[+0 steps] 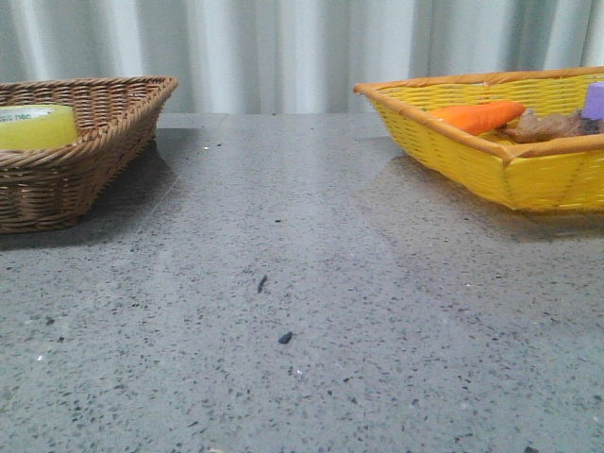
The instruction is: Transfer tape with both arms
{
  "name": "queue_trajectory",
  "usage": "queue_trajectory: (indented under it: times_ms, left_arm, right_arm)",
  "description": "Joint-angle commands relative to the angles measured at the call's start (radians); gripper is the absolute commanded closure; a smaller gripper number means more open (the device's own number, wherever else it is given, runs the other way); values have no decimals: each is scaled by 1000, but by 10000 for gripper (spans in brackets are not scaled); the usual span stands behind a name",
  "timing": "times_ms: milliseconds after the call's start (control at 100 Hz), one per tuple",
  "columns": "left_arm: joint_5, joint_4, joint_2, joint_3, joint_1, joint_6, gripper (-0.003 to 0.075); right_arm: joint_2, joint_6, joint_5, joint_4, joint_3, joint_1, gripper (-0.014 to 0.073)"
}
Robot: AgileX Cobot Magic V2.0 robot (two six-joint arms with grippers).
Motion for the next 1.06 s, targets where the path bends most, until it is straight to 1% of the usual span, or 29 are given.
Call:
queue_trajectory:
  times_ms: [0,60,150,230,320,430,520,1050]
  left_arm:
    - [-51,-11,-28,9,1,-10,741]
    - [-51,-11,-28,9,1,-10,741]
    - [-51,-11,-28,9,1,-10,741]
    - [-51,-11,-28,9,1,-10,741]
    - [-51,-11,-28,9,1,-10,741]
    - [-51,-11,-28,9,1,-10,741]
    - [-51,-11,-28,9,1,-10,741]
    - [-51,-11,-28,9,1,-8,741]
  right_arm:
    - [-4,-8,-110,4,52,-127,636]
    - [-13,-8,-160,79,112,-224,636]
    - [-30,-8,-239,165,215,-339,637]
    - [-58,-15,-295,194,291,-422,637]
    - [-92,-123,-305,211,340,-472,637]
    - [-90,-181,-297,213,376,-478,637]
    - [-90,-181,-322,216,423,-478,637]
    - [-90,-181,-327,216,420,-478,637]
